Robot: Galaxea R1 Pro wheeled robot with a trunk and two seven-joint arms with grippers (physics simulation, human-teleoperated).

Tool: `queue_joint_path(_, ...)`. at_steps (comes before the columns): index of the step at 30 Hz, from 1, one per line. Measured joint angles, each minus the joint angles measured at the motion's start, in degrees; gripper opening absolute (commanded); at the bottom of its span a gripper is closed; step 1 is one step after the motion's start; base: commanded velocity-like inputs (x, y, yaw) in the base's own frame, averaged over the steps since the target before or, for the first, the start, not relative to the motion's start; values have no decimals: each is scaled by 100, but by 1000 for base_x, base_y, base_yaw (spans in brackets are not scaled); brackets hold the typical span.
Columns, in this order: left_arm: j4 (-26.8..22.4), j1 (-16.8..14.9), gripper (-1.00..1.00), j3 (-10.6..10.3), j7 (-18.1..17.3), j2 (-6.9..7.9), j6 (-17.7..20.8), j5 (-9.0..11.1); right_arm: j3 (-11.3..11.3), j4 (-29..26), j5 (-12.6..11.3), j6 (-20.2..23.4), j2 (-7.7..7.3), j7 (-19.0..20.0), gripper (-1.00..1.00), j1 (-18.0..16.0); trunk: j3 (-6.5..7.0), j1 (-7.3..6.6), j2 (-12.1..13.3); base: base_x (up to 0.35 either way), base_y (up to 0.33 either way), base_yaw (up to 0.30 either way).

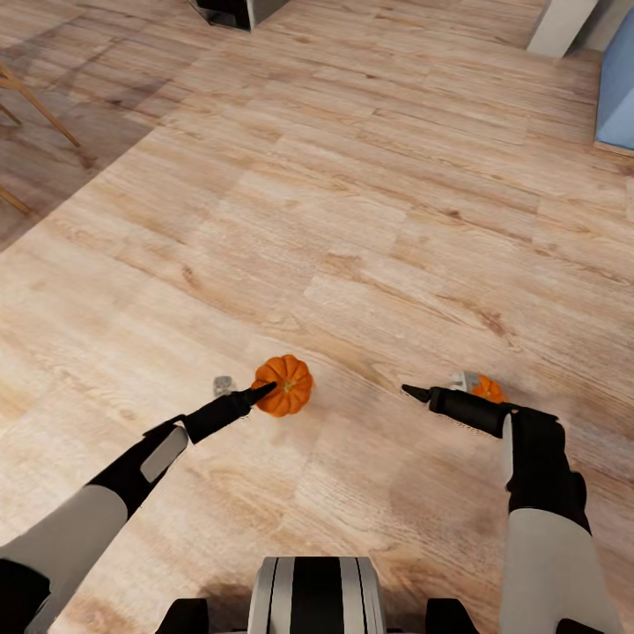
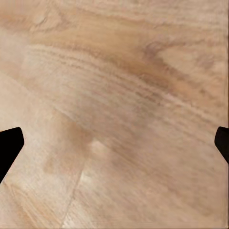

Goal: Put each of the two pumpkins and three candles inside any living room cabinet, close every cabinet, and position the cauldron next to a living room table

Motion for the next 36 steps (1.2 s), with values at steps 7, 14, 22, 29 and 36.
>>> queue_joint_path(7,-212,27,-100,611,-51,-64,-24,-14,22,-159,35,11,28,-21,100,0,2,0,0,0,0,-35)
queue_joint_path(14,-284,53,-100,735,-160,-140,-13,-19,29,-173,33,11,69,-22,100,0,31,0,0,0,0,-222)
queue_joint_path(22,-290,55,-100,741,-330,-145,-5,-19,29,-166,9,11,52,-21,100,0,70,0,0,0,0,-248)
queue_joint_path(29,-297,55,-100,734,-460,-155,-3,-22,30,-165,-9,11,45,-15,100,0,104,0,0,0,0,-249)
queue_joint_path(36,-297,55,-100,738,-472,-156,-3,-24,22,-173,-12,15,29,-5,100,3,138,1,0,0,0,-249)
